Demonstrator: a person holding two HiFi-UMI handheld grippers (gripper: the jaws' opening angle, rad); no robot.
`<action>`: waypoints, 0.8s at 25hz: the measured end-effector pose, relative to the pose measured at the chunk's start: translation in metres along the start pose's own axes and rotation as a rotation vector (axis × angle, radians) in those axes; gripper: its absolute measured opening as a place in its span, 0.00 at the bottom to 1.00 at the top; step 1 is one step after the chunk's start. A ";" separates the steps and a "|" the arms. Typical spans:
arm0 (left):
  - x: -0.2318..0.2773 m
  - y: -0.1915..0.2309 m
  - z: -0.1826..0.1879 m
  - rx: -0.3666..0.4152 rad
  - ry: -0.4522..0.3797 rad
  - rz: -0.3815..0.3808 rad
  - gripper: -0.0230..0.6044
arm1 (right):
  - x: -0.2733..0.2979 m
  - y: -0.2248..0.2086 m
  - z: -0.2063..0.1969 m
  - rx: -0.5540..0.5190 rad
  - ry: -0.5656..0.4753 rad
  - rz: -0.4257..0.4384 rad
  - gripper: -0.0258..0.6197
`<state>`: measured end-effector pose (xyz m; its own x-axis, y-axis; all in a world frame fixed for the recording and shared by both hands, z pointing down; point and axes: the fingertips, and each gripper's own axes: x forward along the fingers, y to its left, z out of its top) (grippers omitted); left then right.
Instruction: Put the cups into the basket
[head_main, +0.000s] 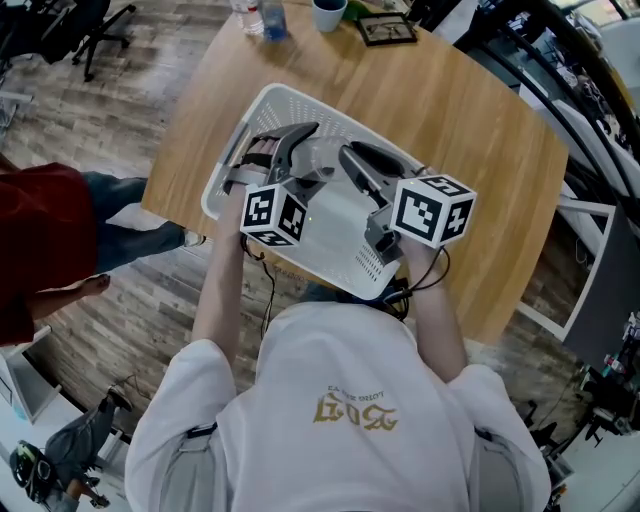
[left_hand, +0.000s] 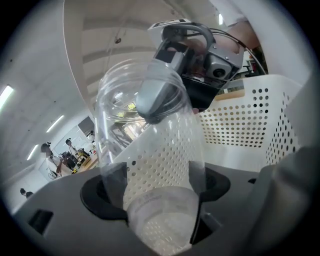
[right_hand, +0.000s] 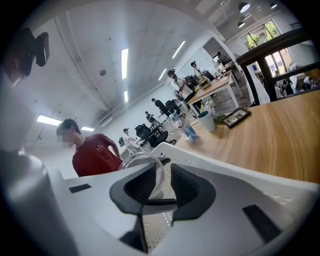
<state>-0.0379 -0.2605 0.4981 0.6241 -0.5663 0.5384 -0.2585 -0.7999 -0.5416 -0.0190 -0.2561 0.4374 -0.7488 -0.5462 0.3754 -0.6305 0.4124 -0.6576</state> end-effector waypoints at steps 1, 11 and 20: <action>0.001 -0.001 0.001 0.007 -0.001 -0.005 0.64 | 0.001 0.000 -0.002 0.011 0.007 0.005 0.16; 0.006 -0.004 0.004 0.045 0.001 0.036 0.65 | 0.003 -0.010 -0.009 0.001 0.056 -0.073 0.10; 0.003 -0.007 0.001 -0.057 -0.007 -0.032 0.65 | -0.020 -0.034 0.003 0.012 0.018 -0.161 0.09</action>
<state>-0.0337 -0.2565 0.5033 0.6378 -0.5392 0.5500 -0.2801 -0.8275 -0.4866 0.0181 -0.2620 0.4506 -0.6419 -0.5914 0.4881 -0.7401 0.3116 -0.5959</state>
